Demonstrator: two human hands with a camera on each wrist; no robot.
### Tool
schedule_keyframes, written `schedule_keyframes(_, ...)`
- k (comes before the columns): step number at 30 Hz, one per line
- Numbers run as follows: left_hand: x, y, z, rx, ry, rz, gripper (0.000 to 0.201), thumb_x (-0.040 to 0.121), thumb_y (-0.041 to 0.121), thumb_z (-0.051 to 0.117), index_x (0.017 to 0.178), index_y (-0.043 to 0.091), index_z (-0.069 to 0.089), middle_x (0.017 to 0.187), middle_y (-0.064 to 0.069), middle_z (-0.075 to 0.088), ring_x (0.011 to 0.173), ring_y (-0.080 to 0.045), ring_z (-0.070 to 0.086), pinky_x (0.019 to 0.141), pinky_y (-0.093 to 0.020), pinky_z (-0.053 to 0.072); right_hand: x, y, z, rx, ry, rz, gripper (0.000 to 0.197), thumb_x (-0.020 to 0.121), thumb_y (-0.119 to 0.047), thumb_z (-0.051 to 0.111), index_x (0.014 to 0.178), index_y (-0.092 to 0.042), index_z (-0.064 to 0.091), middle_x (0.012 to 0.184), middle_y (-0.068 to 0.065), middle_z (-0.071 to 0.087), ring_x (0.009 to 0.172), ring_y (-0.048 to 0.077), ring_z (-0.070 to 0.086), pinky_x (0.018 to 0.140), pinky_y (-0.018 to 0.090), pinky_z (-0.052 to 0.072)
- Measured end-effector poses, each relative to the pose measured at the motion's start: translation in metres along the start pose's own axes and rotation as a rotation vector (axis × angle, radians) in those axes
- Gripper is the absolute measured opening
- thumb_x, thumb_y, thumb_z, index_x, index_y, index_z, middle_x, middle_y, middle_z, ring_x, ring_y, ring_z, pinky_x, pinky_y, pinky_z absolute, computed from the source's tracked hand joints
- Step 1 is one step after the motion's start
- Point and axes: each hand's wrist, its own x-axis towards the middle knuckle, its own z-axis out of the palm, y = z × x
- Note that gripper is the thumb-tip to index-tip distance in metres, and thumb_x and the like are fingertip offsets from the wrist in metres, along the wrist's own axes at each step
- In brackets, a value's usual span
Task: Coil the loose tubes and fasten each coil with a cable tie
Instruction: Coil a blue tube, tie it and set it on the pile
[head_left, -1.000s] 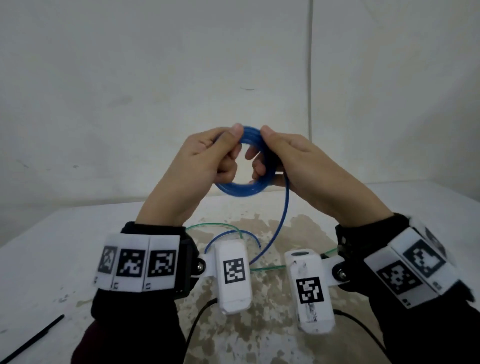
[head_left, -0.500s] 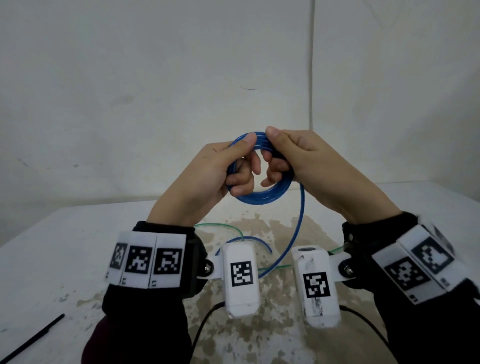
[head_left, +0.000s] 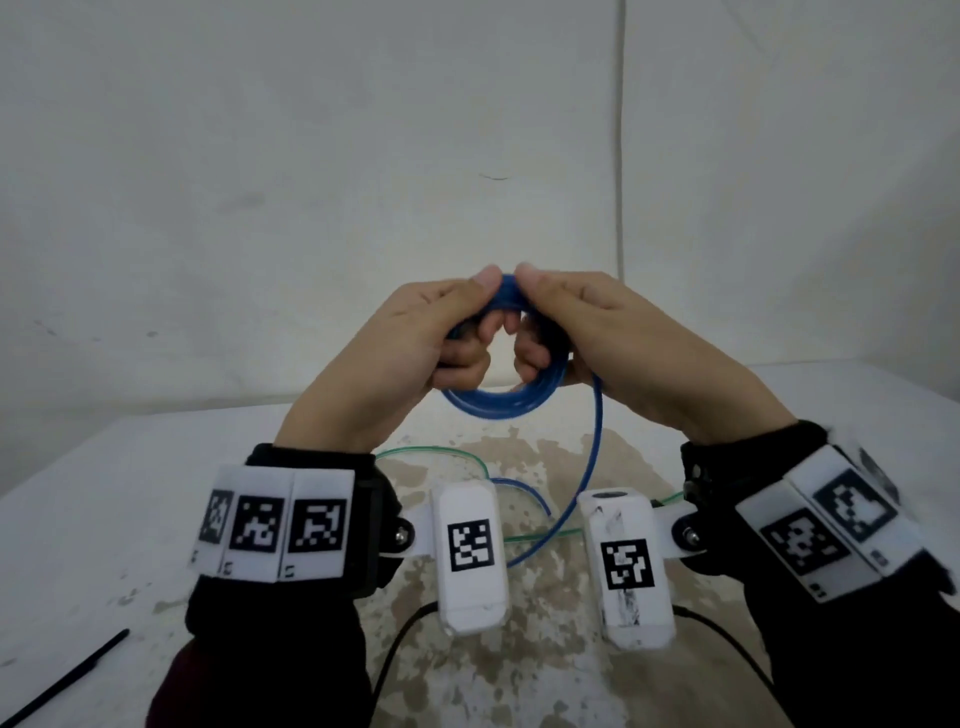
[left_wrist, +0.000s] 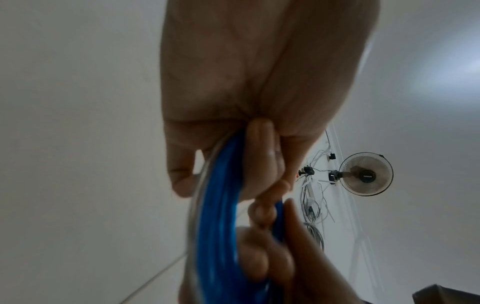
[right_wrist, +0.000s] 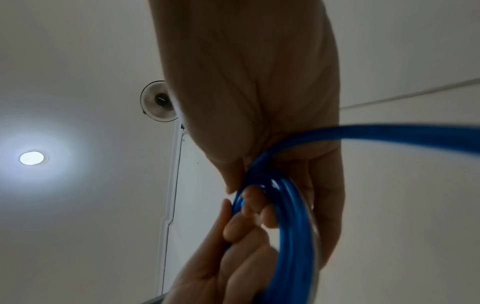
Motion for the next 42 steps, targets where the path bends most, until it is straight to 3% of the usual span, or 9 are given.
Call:
schedule_keyframes(2,0.003,0.0,0.004,-0.087,0.095,0.054,0.039,0.101,0.029,0.036,0.069,0.008,0.043,0.052,0.002,0.021,0.044,-0.009,0.015,0.044,-0.019,0.015,0.002,-0.002,-0.001,0.133,0.084,0.023,0.045,0.103,-0.036,0.03,0.086,-0.008,0.061,0.058,-0.001,0.053,0.062,0.015,0.056,0.067,0.031,0.055)
schedule_keyframes(5,0.008,-0.001,0.011,-0.189,0.137,0.068,0.042,0.101,0.031,0.035,0.066,0.009,0.042,0.046,0.006,0.022,0.041,-0.009,0.018,0.045,-0.019,0.017,0.003,-0.003,-0.002,0.177,0.143,-0.044,0.041,0.104,-0.03,0.03,0.081,-0.01,0.057,0.056,-0.003,0.048,0.059,0.014,0.054,0.075,0.039,0.056)
schedule_keyframes(11,0.004,-0.001,0.005,-0.139,-0.038,-0.042,0.035,0.091,0.037,0.043,0.065,0.013,0.044,0.044,0.007,0.024,0.039,-0.01,0.022,0.067,-0.036,0.016,0.002,-0.004,0.006,0.075,0.14,-0.092,0.039,0.104,-0.027,0.033,0.08,-0.004,0.054,0.05,-0.007,0.035,0.049,0.011,0.042,0.059,0.029,0.051)
schedule_keyframes(17,0.005,0.001,0.012,-0.171,0.114,0.082,0.041,0.1,0.035,0.035,0.065,0.014,0.037,0.046,0.009,0.019,0.04,-0.008,0.015,0.048,-0.024,0.013,0.001,-0.009,0.009,0.18,0.206,-0.081,0.043,0.104,-0.032,0.031,0.079,-0.007,0.056,0.052,-0.002,0.045,0.053,0.014,0.051,0.068,0.039,0.056)
schedule_keyframes(19,0.007,0.0,0.016,-0.227,0.103,0.075,0.042,0.101,0.036,0.033,0.064,0.015,0.035,0.045,0.008,0.02,0.04,-0.008,0.017,0.052,-0.026,0.014,0.001,-0.008,0.006,0.183,0.222,-0.076,0.042,0.104,-0.033,0.031,0.077,-0.009,0.053,0.05,-0.005,0.041,0.052,0.014,0.048,0.069,0.041,0.054)
schedule_keyframes(25,0.005,0.0,0.006,-0.207,-0.065,-0.081,0.041,0.094,0.04,0.037,0.061,0.015,0.037,0.041,0.005,0.022,0.036,-0.01,0.022,0.055,-0.031,0.015,0.001,-0.005,0.012,0.134,0.153,-0.078,0.04,0.104,-0.031,0.033,0.074,-0.008,0.047,0.048,-0.007,0.031,0.044,0.01,0.035,0.053,0.028,0.049)
schedule_keyframes(33,0.007,0.0,0.012,-0.33,0.053,-0.008,0.044,0.098,0.042,0.034,0.062,0.018,0.032,0.04,0.009,0.021,0.035,-0.007,0.017,0.066,-0.037,0.008,0.001,-0.006,0.005,0.267,0.134,-0.043,0.043,0.103,-0.034,0.031,0.078,-0.008,0.054,0.05,-0.004,0.04,0.051,0.013,0.047,0.069,0.033,0.053)
schedule_keyframes(38,0.004,0.001,0.004,-0.186,-0.074,-0.127,0.039,0.089,0.042,0.042,0.059,0.017,0.035,0.04,0.005,0.026,0.036,-0.015,0.036,0.056,-0.025,0.041,0.001,-0.004,0.008,0.088,0.127,-0.065,0.04,0.103,-0.032,0.033,0.074,-0.008,0.048,0.046,-0.008,0.032,0.044,0.012,0.038,0.055,0.029,0.05)
schedule_keyframes(42,0.003,0.002,0.002,-0.16,0.0,-0.082,0.039,0.095,0.039,0.039,0.063,0.017,0.033,0.045,0.009,0.02,0.036,-0.01,0.024,0.062,-0.021,0.049,0.002,-0.003,0.011,0.14,0.105,-0.043,0.043,0.103,-0.034,0.031,0.078,-0.007,0.053,0.05,-0.003,0.035,0.05,0.013,0.043,0.064,0.031,0.054)
